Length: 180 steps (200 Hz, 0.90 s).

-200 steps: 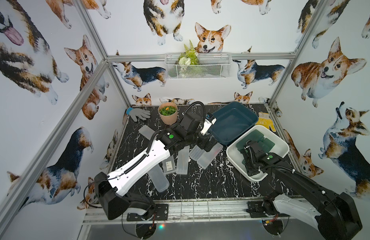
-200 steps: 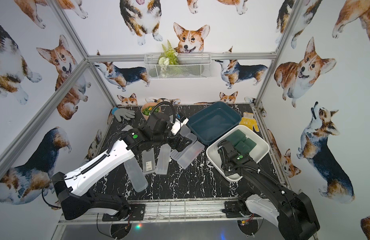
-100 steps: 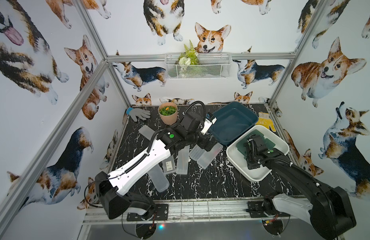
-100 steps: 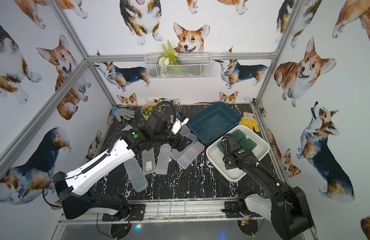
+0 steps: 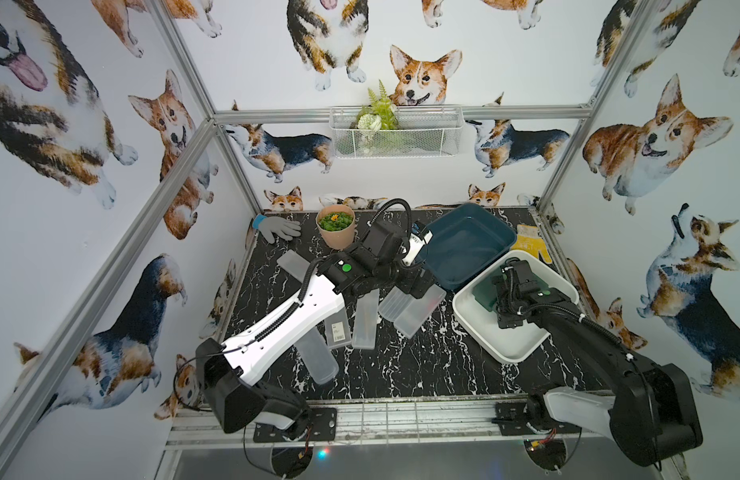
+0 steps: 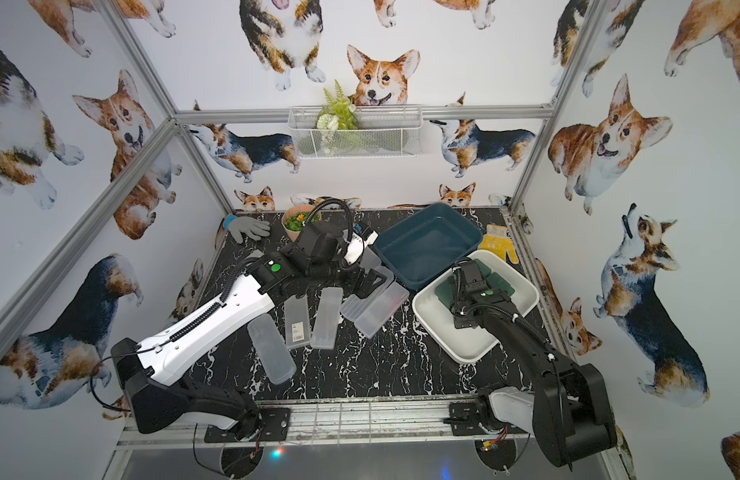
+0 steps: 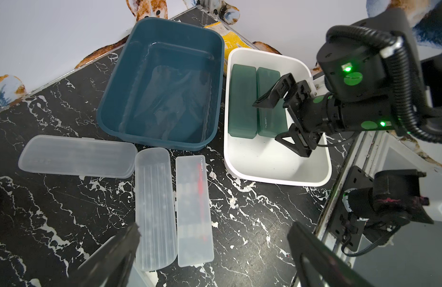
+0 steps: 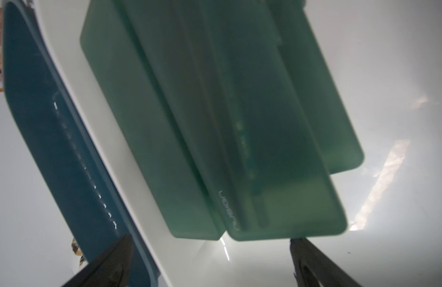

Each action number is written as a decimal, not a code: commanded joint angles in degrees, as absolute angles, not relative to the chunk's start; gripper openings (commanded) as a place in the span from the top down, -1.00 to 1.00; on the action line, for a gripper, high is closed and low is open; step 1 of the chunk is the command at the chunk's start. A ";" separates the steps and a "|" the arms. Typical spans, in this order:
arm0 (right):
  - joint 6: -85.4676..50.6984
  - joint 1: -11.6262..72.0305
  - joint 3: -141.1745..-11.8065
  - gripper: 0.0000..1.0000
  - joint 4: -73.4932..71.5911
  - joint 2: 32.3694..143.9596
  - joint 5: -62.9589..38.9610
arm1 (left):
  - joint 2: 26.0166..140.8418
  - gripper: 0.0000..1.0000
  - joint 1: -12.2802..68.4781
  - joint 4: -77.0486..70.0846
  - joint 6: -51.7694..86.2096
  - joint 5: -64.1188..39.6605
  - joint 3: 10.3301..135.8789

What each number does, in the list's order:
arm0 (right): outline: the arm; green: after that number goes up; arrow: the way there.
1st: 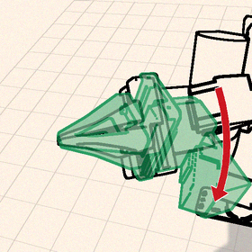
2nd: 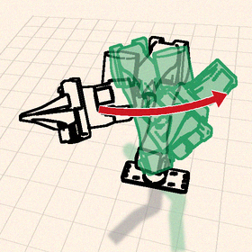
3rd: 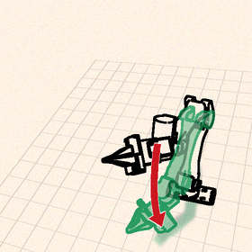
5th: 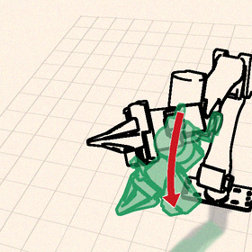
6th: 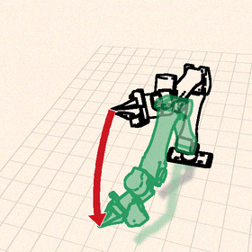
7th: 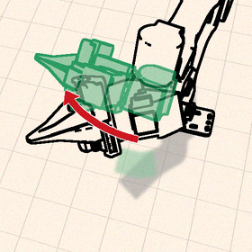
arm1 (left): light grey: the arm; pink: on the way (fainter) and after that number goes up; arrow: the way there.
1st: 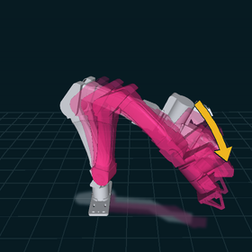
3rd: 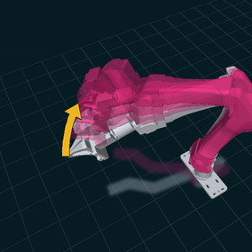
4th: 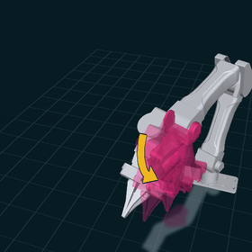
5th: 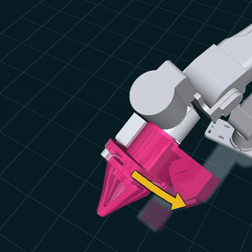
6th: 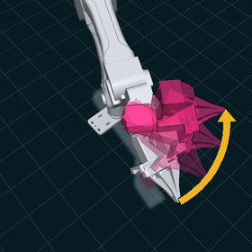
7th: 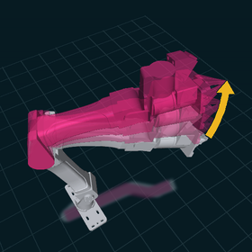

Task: Place the pencil cases by color into the storage box
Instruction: Place the pencil case at the storage box, then pick up the pencil case from the center of the board.

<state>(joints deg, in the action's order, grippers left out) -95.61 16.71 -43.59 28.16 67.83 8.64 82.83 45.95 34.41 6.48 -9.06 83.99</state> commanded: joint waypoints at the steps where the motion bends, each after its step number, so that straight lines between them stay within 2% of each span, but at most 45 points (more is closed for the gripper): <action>1: -96.09 16.52 -47.27 -1.00 30.31 67.17 8.35 | 83.39 -0.91 43.83 34.54 11.07 -10.17 84.73; 45: -75.55 17.69 -61.74 -1.00 38.78 72.27 6.04 | 84.45 -0.90 38.21 35.25 19.08 -11.69 84.79; 84: -59.99 25.01 -76.91 -0.99 46.30 82.95 4.54 | 85.28 -0.89 36.27 39.85 22.67 -7.91 85.45; 128: -55.52 31.30 -86.41 -1.00 50.12 92.42 2.72 | 82.59 -0.88 32.66 41.46 27.06 -5.84 81.78; 180: -57.77 35.07 -89.88 -1.00 52.34 97.82 1.58 | 78.05 -0.88 27.63 44.60 30.39 -4.58 75.62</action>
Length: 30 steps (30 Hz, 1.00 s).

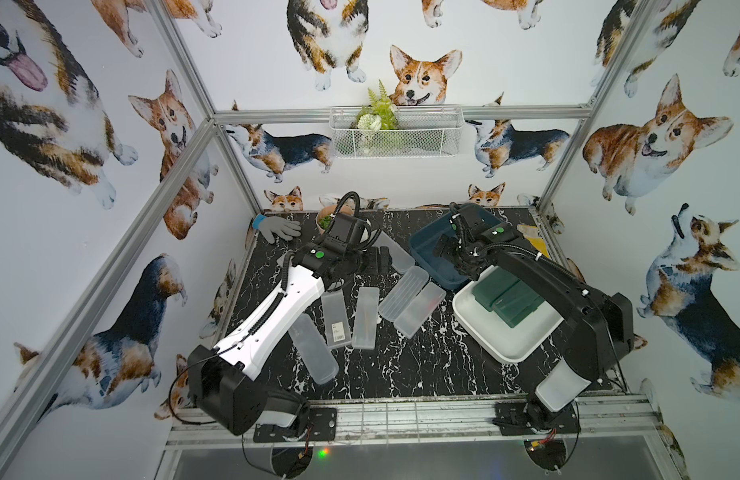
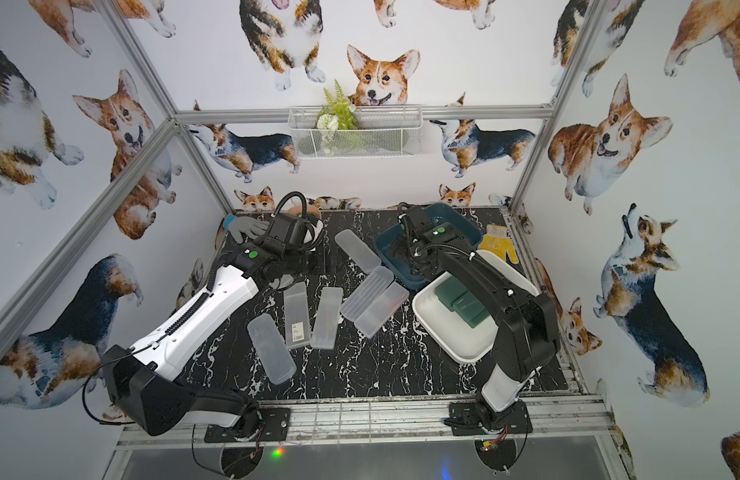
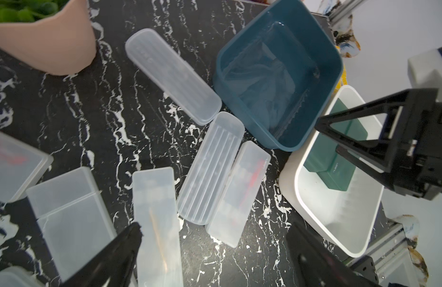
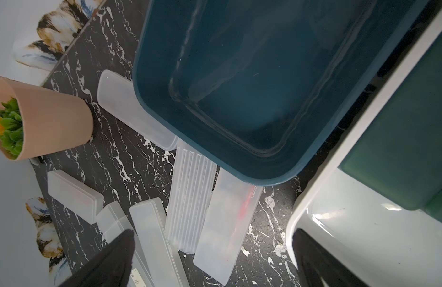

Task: Place the pencil cases by color into the storage box
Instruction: Pick up the pencil case from the center of the board.

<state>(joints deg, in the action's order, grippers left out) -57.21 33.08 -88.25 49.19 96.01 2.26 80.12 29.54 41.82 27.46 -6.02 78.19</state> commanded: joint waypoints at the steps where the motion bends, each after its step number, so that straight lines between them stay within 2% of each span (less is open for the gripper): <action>1: -57.85 35.16 -89.94 -1.00 52.36 97.91 1.58 | 77.96 -0.88 27.57 44.67 30.40 -4.53 75.56; 11: -62.23 41.88 -89.77 -1.00 53.35 101.40 0.99 | 71.42 -0.88 26.92 45.36 30.56 -1.63 65.53; 19: -67.67 43.99 -84.79 -1.00 52.41 101.25 0.18 | 67.27 -0.87 27.46 46.76 29.27 1.14 61.50; 30: -74.10 44.65 -80.21 -0.80 49.94 101.36 -0.02 | 66.45 -0.87 29.01 46.32 28.32 1.50 61.00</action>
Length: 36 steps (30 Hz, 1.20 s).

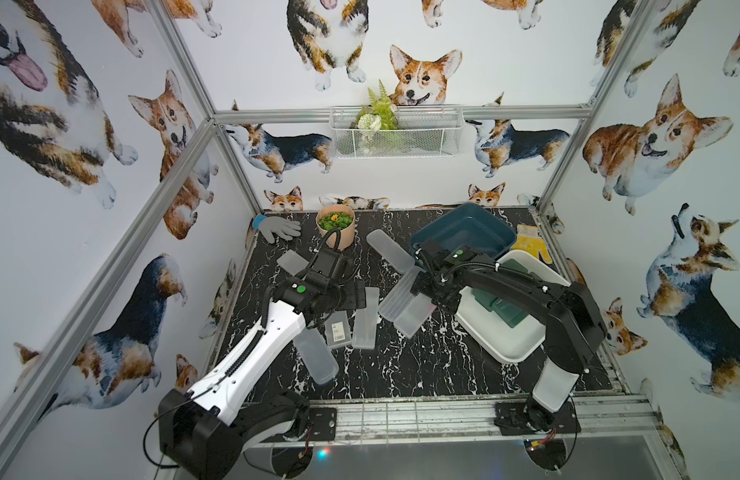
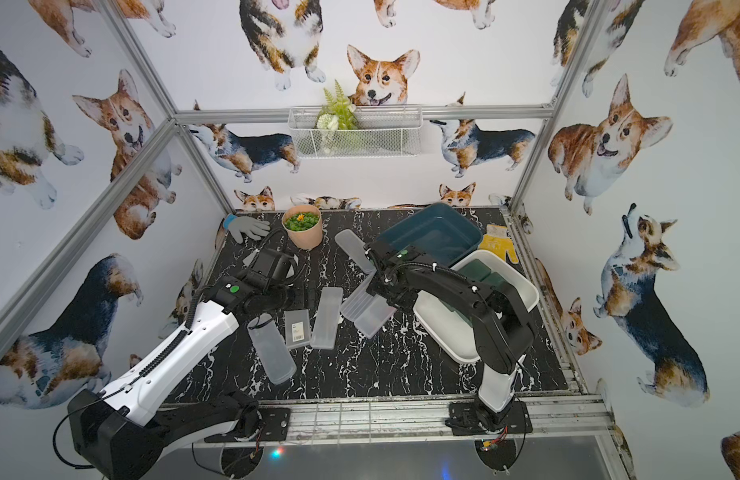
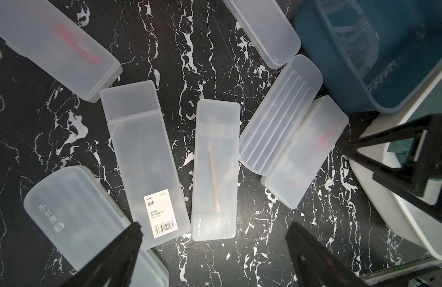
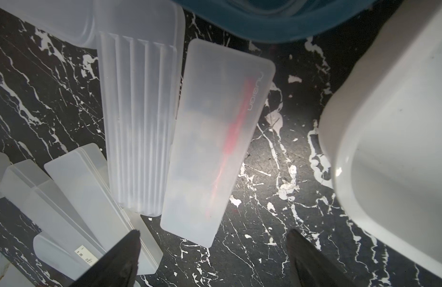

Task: Place the pencil cases by color into the storage box
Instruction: Pick up the pencil case from the center of the board.

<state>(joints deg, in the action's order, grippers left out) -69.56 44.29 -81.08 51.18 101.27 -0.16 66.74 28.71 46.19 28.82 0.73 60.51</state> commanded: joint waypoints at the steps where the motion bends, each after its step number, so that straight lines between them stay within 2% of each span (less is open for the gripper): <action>1: -74.42 44.80 -80.16 -0.80 49.86 101.65 -0.13 | 66.45 -0.87 29.07 46.38 28.27 1.54 61.08; 25: -77.17 47.72 -82.09 -0.74 48.69 110.09 0.97 | 65.57 -0.86 29.69 44.41 26.66 -0.87 61.72; 36: -75.83 47.72 -84.62 -0.74 49.04 113.62 2.33 | 66.07 -0.86 32.75 43.68 24.35 0.07 62.47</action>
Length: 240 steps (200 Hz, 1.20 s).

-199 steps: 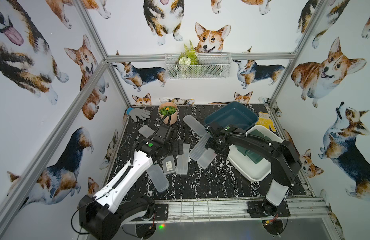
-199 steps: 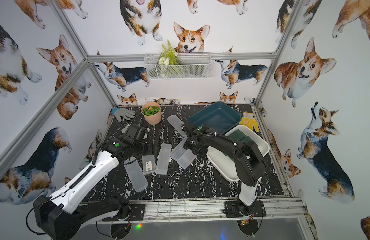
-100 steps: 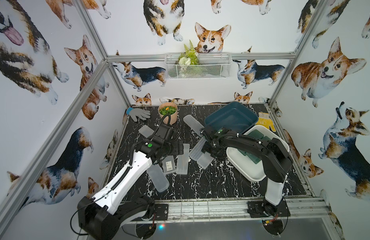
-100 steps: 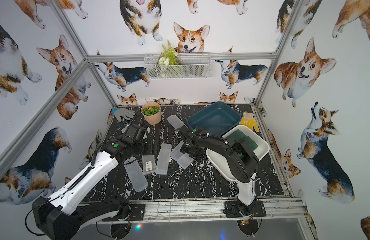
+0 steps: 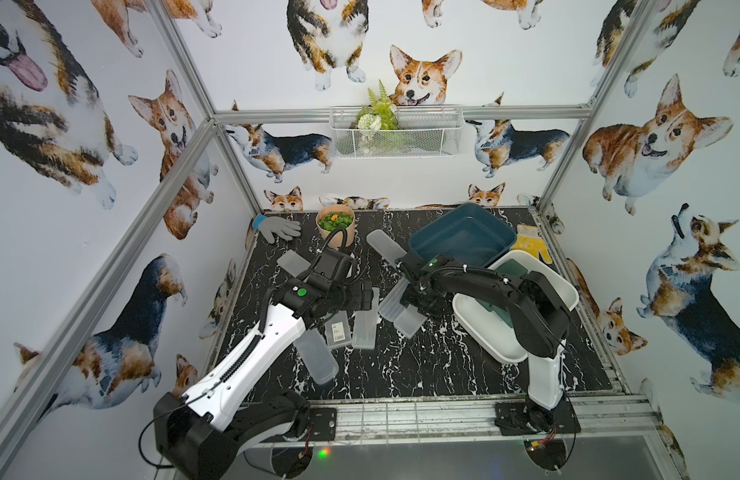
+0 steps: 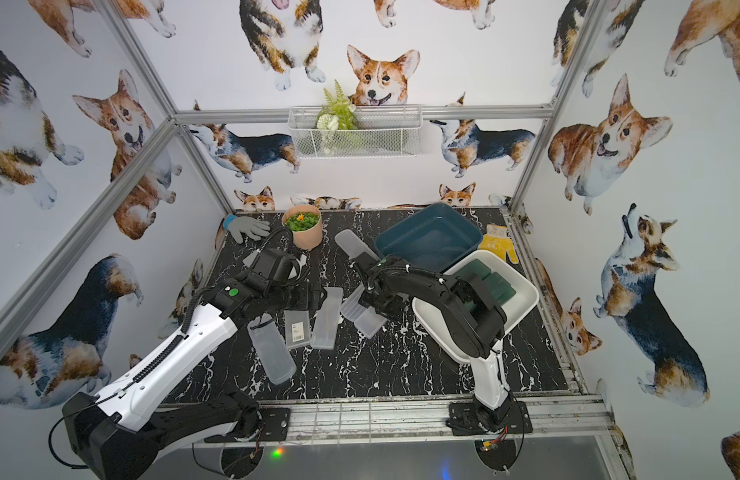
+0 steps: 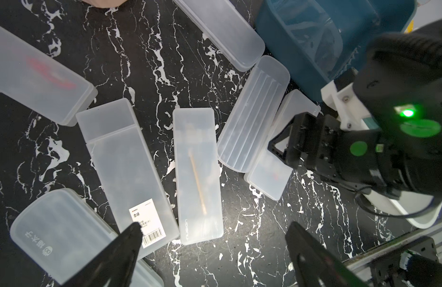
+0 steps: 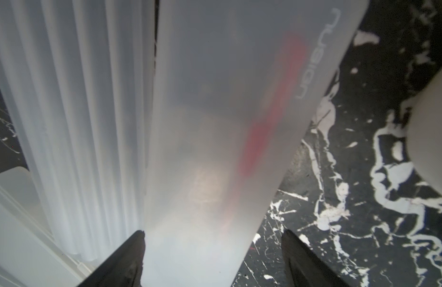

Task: Place the pencil cases by color into the storage box
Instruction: Pick up the pencil case from the center of the board.

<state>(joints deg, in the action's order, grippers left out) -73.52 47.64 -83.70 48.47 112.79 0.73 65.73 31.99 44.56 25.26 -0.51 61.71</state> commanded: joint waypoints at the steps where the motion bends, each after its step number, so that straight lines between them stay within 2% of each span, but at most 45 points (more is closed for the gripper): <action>1: -75.70 47.65 -84.85 -0.74 48.96 113.92 2.69 | 66.26 -0.86 33.05 43.60 24.23 0.00 62.70; 131: -72.14 47.66 -81.54 -0.72 48.02 113.21 2.74 | 68.07 -0.86 35.03 43.33 23.55 0.06 64.51; 210: -67.70 47.90 -75.67 -0.73 40.19 112.12 3.40 | 68.12 -0.86 35.33 43.33 23.95 0.10 64.54; 240: -67.27 48.34 -73.26 -0.62 37.26 111.05 4.30 | 68.20 -0.86 35.33 43.42 23.84 0.25 64.88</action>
